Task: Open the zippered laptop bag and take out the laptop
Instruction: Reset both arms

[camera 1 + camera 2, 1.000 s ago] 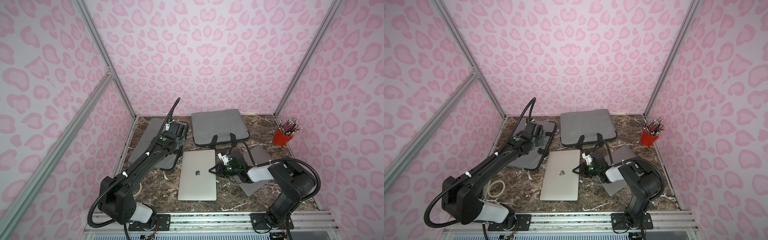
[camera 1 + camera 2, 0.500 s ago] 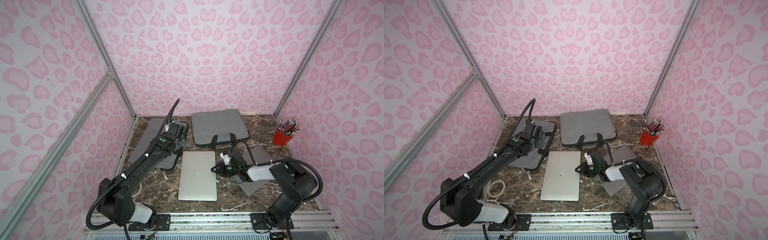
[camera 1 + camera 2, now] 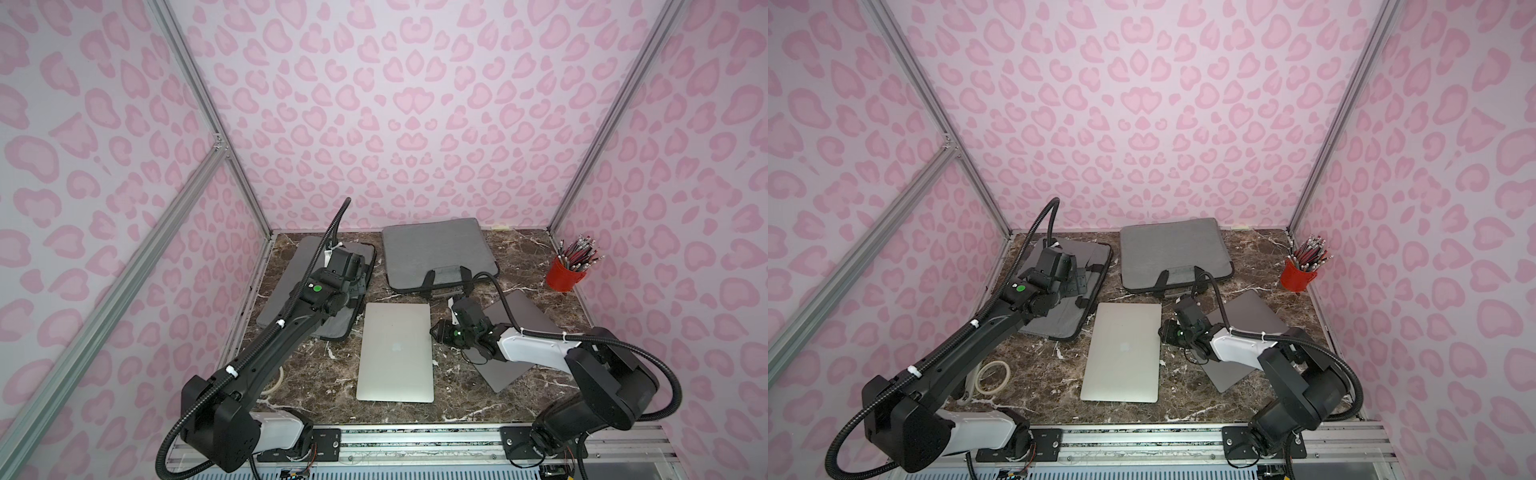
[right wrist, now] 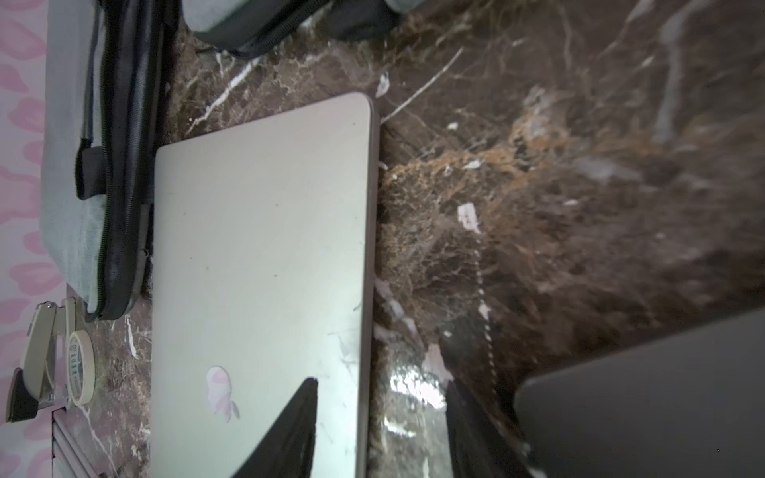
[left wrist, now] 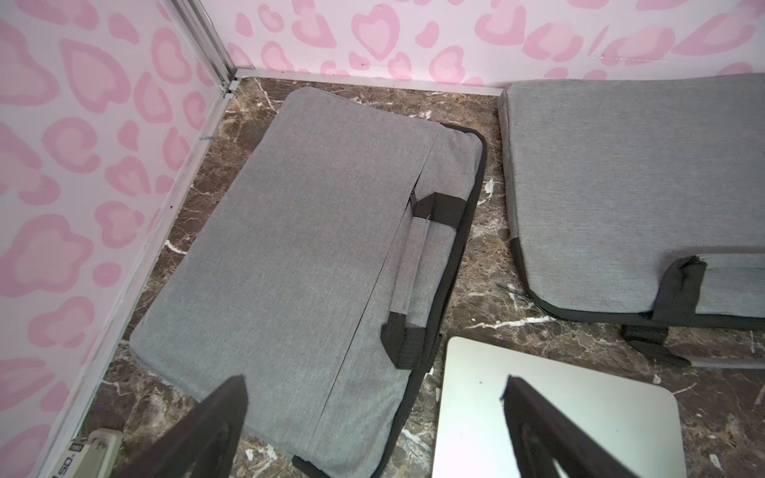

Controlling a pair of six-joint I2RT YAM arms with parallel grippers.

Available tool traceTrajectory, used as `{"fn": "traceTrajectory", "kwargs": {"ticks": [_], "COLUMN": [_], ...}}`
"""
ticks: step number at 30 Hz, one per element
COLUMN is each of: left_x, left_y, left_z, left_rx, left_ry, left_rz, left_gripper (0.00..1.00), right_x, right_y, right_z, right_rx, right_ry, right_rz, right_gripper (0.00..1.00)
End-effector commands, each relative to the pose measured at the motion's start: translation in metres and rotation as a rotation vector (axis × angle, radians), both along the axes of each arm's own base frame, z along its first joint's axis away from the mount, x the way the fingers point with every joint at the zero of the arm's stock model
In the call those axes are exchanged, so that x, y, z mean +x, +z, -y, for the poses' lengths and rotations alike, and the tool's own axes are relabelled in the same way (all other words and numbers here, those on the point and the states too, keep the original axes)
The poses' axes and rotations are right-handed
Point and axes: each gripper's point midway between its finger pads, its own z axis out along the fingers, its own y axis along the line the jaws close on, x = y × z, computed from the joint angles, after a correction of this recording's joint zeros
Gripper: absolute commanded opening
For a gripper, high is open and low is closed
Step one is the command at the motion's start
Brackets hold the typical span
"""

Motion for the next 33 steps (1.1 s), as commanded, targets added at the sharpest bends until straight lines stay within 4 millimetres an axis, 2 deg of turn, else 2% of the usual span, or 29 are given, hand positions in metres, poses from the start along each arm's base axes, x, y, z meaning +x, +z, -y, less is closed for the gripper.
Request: {"fn": "traceTrajectory", "kwargs": {"ticks": [1, 5, 6, 7, 9, 11, 15, 18, 22, 27, 31, 33], "left_x": [-0.005, -0.017, -0.021, -0.024, -0.029, -0.031, -0.034, -0.032, -0.022, -0.012, -0.009, -0.009], "left_y": [0.018, 0.033, 0.034, 0.035, 0.033, 0.028, 0.015, 0.003, -0.015, -0.036, -0.046, -0.055], "left_z": [-0.017, -0.036, -0.042, -0.046, -0.052, -0.055, -0.062, -0.065, -0.062, -0.056, -0.065, -0.076], "left_rx": [0.056, 0.093, 0.108, 0.118, 0.147, 0.171, 0.209, 0.234, 0.232, 0.229, 0.2, 0.2], "left_ry": [0.045, 0.091, 0.105, 0.115, 0.115, 0.107, 0.109, 0.094, 0.039, -0.058, -0.074, -0.051], "left_rz": [0.077, 0.164, 0.179, 0.193, 0.222, 0.251, 0.331, 0.36, 0.378, 0.406, 0.431, 0.425], "left_gripper": [0.99, 0.99, 0.99, 0.99, 0.99, 0.99, 0.99, 0.99, 0.99, 0.99, 0.99, 0.99], "right_x": [0.003, 0.013, 0.016, 0.018, 0.023, 0.027, 0.032, 0.027, 0.012, 0.004, 0.006, 0.007], "right_y": [0.019, 0.066, 0.077, 0.086, 0.103, 0.113, 0.129, 0.141, 0.151, 0.147, 0.138, 0.135], "right_z": [0.026, 0.049, 0.058, 0.067, 0.092, 0.114, 0.173, 0.208, 0.246, 0.271, 0.277, 0.279], "right_rx": [-0.141, -0.181, -0.195, -0.208, -0.243, -0.258, -0.23, -0.237, -0.316, -0.378, -0.401, -0.416], "right_ry": [-0.058, -0.135, -0.168, -0.19, -0.272, -0.326, -0.499, -0.588, -0.686, -0.723, -0.706, -0.703], "right_rz": [0.062, 0.186, 0.219, 0.249, 0.325, 0.396, 0.523, 0.664, 0.819, 0.878, 0.899, 0.927], "right_gripper": [0.57, 0.69, 0.81, 0.98, 0.99, 0.99, 0.99, 0.99, 0.99, 0.99, 0.99, 0.99]}}
